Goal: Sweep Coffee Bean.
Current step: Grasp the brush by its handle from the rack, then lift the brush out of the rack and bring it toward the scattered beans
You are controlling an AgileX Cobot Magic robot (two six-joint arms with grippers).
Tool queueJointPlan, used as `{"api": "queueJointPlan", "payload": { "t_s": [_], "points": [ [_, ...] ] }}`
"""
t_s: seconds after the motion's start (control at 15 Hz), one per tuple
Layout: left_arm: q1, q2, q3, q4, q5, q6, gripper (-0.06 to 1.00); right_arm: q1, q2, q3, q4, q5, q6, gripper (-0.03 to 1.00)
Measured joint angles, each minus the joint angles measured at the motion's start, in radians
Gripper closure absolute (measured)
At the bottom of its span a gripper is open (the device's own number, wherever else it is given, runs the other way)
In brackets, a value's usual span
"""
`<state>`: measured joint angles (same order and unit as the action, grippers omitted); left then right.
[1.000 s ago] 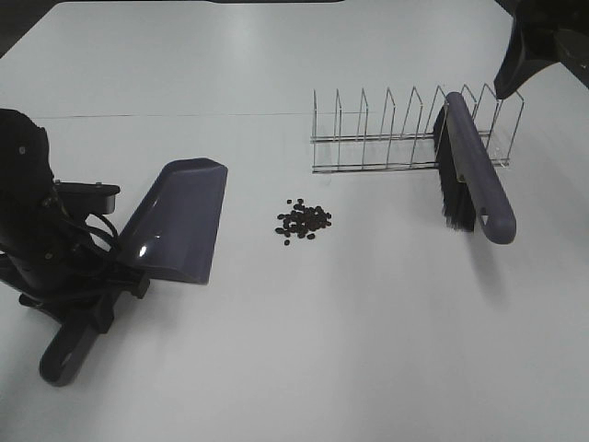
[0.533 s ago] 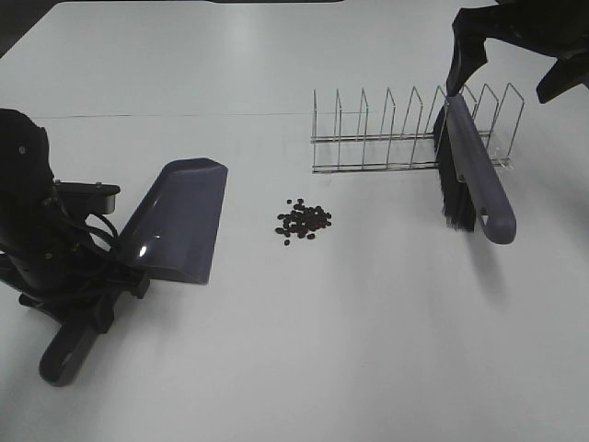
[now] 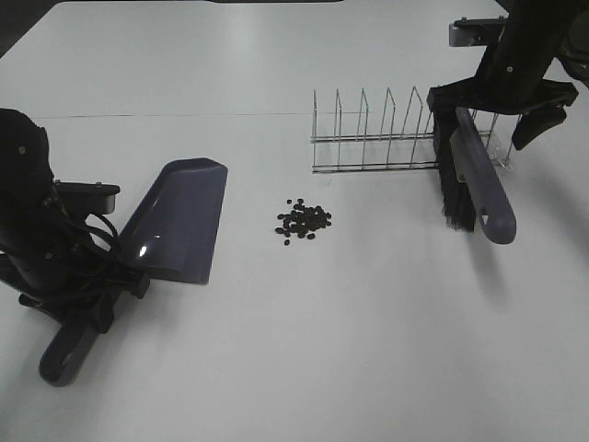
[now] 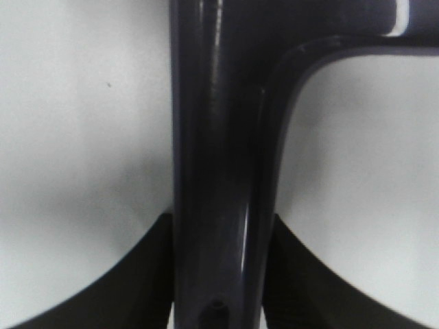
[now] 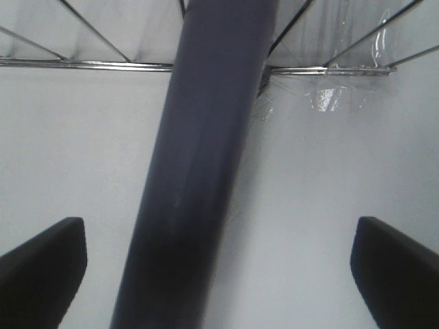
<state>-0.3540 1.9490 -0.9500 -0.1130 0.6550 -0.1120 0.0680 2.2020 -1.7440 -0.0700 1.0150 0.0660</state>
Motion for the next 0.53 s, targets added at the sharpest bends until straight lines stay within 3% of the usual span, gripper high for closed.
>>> {"api": "queueJointPlan", "payload": {
  "t_s": [0.07, 0.13, 0.2, 0.33, 0.4, 0.53],
  "points": [
    [0.000, 0.000, 0.000, 0.000, 0.000, 0.000, 0.63, 0.000, 0.016, 0.000, 0.000, 0.000, 0.000, 0.02],
    [0.000, 0.000, 0.000, 0.000, 0.000, 0.000, 0.63, 0.000, 0.030, 0.000, -0.005, 0.002, 0.000, 0.15],
    [0.000, 0.000, 0.000, 0.000, 0.000, 0.001, 0.63, 0.000, 0.030, 0.000, -0.006, 0.003, 0.000, 0.20],
    [0.000, 0.000, 0.000, 0.000, 0.000, 0.001, 0.63, 0.000, 0.030, -0.001, -0.006, 0.030, 0.000, 0.53],
    [0.000, 0.000, 0.000, 0.000, 0.000, 0.001, 0.63, 0.000, 0.030, -0.001, -0.008, 0.050, 0.000, 0.62],
    [0.000, 0.000, 0.000, -0.001, 0.000, 0.004, 0.63, 0.000, 0.027, -0.001, -0.008, 0.079, 0.000, 0.63]
  ]
}}
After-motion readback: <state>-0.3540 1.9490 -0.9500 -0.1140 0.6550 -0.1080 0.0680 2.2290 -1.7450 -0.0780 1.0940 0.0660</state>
